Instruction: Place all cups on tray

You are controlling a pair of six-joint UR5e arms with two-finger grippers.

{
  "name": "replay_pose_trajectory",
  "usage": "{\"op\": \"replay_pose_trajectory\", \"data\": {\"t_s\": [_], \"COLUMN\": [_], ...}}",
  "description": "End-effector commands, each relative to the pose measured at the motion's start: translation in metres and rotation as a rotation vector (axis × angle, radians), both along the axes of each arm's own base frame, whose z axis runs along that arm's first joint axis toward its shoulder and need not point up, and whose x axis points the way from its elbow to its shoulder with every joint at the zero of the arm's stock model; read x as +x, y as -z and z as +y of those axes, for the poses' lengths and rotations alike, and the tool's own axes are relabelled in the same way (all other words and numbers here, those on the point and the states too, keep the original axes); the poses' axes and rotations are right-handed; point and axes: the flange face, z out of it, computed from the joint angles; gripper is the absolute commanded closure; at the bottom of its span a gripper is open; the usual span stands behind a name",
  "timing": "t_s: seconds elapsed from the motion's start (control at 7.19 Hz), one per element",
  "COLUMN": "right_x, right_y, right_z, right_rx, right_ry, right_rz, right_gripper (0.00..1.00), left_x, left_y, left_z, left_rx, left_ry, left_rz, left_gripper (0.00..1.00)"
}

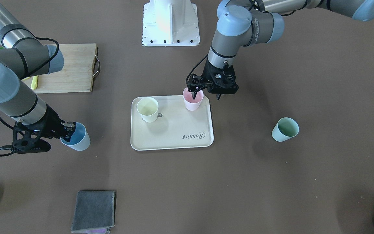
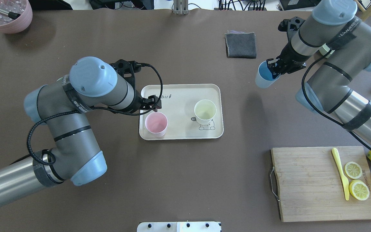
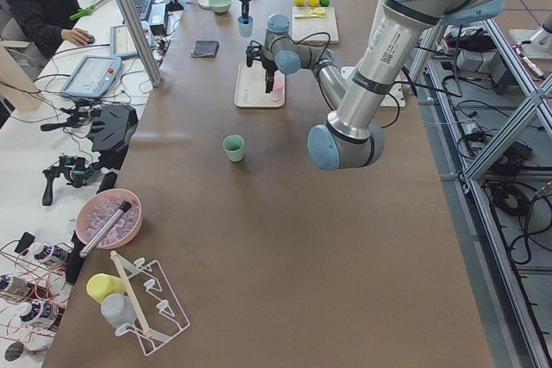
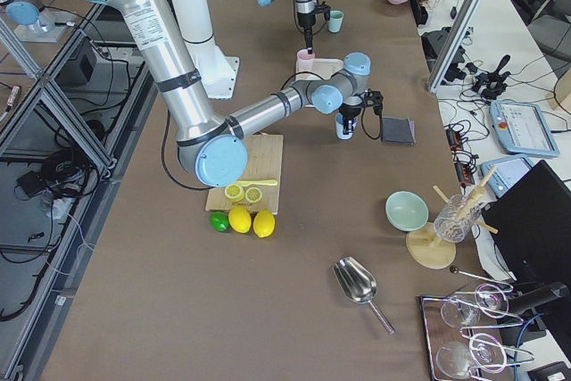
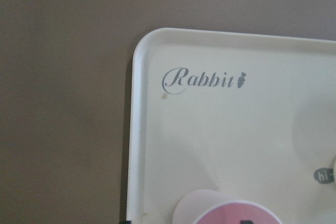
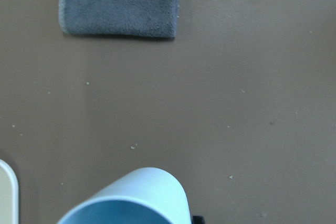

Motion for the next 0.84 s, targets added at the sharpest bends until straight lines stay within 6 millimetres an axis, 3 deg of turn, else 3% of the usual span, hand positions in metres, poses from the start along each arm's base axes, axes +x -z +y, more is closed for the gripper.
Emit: {"op": "replay_pose_trajectory", "data": {"t_s": [0.0,0.14,0.42,0.7], "right_x": [-0.005,-0.019,-0.094,-0.149], "right_y": [0.054,0.076,0.111,0.102], "right_z": [-0.007,-0.010,-0.003,0.008], "right_rx": [-0.020,-0.039,-0.067,-0.051], "right_ry": [-0.012,-0.041,-0.056,-0.061], "right_rz": [-0.008,-0.029,-0.013,-0.027], "right_gripper": [1.00,1.00,1.00,1.00], "left_x": [-0.057,-0.083,-0.131,-0.170], "left_y": [-0.018,-0.034,-0.070,-0.098], "left_z": [-0.033,-0.043,-0.060,-0.072], "left_rx": [0.043,0.058,0.099,0.117], "left_ry": [-0.043,-0.065,-0.103,-0.120], "left_rz": [-0.008,-0.018,-0.050,-0.069], "left_gripper": [0.03,0.03,0.03,0.03]}}
